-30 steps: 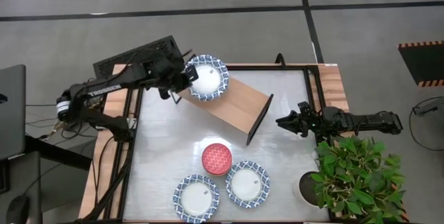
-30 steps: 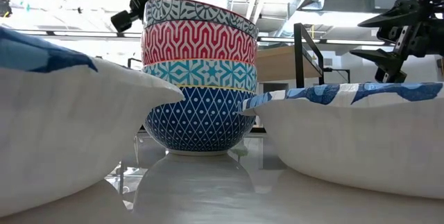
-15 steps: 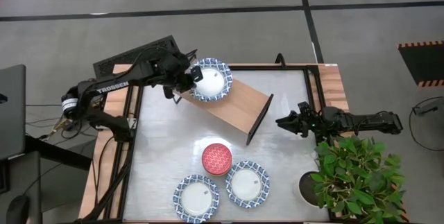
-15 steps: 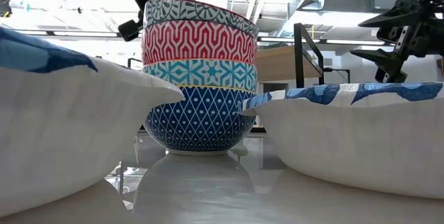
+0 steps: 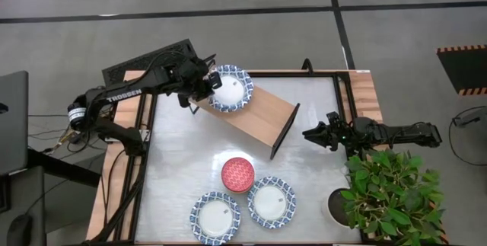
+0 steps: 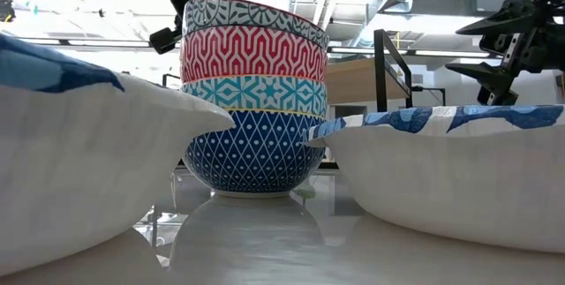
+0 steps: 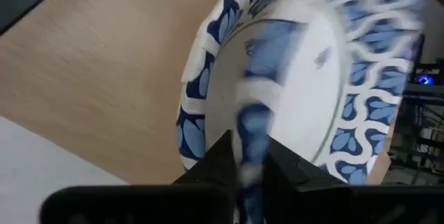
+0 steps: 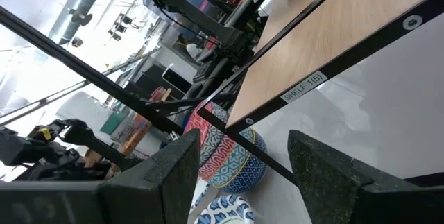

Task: Place and stack bowls onto a shelf
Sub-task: Stack the top white bowl on top of the white bowl on the shelf

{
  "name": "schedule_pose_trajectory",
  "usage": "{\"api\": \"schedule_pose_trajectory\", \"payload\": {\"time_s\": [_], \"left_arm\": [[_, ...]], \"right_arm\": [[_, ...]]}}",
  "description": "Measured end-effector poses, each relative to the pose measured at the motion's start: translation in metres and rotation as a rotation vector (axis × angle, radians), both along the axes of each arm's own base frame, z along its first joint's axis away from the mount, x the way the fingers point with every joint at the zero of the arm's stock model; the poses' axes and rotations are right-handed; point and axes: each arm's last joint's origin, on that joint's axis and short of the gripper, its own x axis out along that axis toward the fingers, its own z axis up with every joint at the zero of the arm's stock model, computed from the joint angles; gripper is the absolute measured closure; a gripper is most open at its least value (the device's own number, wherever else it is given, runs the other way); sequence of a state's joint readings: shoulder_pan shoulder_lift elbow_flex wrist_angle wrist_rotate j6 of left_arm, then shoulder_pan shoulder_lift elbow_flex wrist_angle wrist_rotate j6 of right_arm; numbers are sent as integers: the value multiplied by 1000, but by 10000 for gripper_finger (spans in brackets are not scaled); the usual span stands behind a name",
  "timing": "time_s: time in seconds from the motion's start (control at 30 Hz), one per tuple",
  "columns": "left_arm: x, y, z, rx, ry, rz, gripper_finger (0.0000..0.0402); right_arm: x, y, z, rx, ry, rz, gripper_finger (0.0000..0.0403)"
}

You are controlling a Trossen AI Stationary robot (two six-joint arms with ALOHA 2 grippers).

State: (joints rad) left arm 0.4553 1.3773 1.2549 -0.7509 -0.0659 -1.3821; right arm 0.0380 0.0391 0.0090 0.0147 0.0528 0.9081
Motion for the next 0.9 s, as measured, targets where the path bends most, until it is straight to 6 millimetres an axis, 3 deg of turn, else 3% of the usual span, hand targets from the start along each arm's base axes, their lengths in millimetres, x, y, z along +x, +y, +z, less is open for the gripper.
{"api": "schedule_pose_trajectory", "payload": {"time_s": [0.53, 0.9], "left_arm": [[-4, -1, 5, 5, -14, -111, 240], [-36, -9, 23, -33, -24, -95, 209]], "right_arm": [[0, 0, 0, -25, 1, 0, 159], [0, 0, 0, -19, 1, 0, 159]]}}
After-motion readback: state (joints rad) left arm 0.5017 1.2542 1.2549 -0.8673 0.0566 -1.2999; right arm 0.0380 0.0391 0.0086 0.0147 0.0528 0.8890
